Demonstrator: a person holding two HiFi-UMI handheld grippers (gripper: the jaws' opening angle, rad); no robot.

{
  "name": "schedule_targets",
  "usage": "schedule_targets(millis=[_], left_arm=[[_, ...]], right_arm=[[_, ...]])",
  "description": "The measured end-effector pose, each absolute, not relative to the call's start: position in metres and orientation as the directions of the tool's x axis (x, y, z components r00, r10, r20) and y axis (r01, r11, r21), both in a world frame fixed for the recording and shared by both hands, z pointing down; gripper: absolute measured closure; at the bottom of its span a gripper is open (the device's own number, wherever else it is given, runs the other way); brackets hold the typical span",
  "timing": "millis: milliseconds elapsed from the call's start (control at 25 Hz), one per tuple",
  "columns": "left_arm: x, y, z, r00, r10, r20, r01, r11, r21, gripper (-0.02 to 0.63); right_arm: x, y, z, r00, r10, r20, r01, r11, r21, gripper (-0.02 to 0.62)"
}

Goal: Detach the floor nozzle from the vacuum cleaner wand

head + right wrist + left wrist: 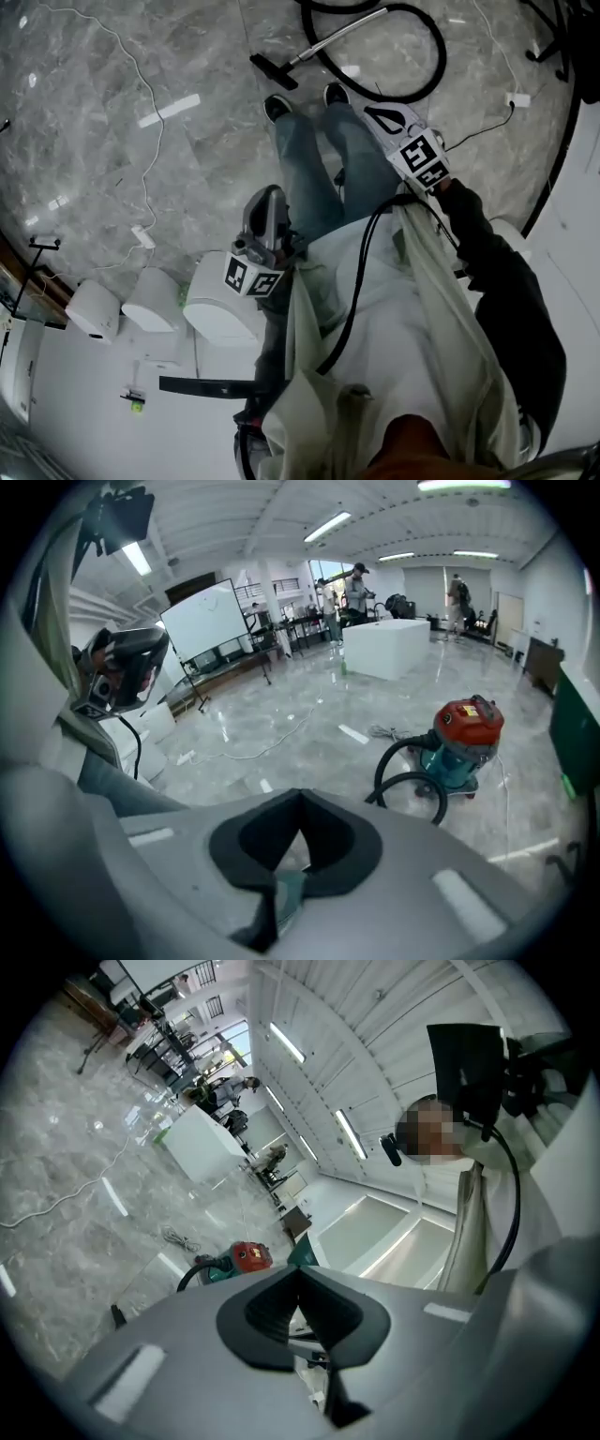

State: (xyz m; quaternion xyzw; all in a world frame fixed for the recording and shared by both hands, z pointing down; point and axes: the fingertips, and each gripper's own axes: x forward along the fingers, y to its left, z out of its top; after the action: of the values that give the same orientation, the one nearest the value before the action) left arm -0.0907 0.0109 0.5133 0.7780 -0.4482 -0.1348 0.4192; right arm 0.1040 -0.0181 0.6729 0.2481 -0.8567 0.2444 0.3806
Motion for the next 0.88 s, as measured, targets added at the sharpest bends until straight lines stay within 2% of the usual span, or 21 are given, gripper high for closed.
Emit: schedule_targets(millis=[200,400,480,640,760,880], left_arm=[[-0.083,-0.003,0.524,0.626,-0.765,0.150,-0.536,-0.282,0.796,0.621],[-0.062,-0.023,0.480,0.702,-0.710,0.056,-0.459,-0.391,0.798,0.621],[-0.052,-0.038,0.469,0.718,-0.695,0.022,-0.440,-0.429,0.789,0.621],[-0.056,-0.041,0.496,0.698,-0.715,0.032,-0.441,-0.395,0.806,0.621],[-0.078,-0.025,0.565,0.675,-0.727,0.127,-0.486,-0.308,0.818,0.621],[-0.126,-0.005,0.659,0.603,-0.758,0.246,-0.552,-0.174,0.815,0.621]], right_arm=[[0.131,0.001,0.699,-0.480,-0.260,0.838,-0.653,0.744,-0.143,0.594],[0.116,0.009,0.693,-0.514,-0.223,0.828,-0.772,0.541,-0.333,0.594],[0.107,-0.003,0.698,-0.530,-0.189,0.827,-0.758,0.542,-0.362,0.594],[0.081,-0.030,0.740,-0.533,-0.137,0.835,-0.589,0.769,-0.250,0.594],[0.064,-0.058,0.810,-0.525,-0.206,0.826,-0.448,0.892,-0.063,0.594],[0.062,-0.078,0.926,-0.449,-0.244,0.859,-0.284,0.951,0.122,0.594]])
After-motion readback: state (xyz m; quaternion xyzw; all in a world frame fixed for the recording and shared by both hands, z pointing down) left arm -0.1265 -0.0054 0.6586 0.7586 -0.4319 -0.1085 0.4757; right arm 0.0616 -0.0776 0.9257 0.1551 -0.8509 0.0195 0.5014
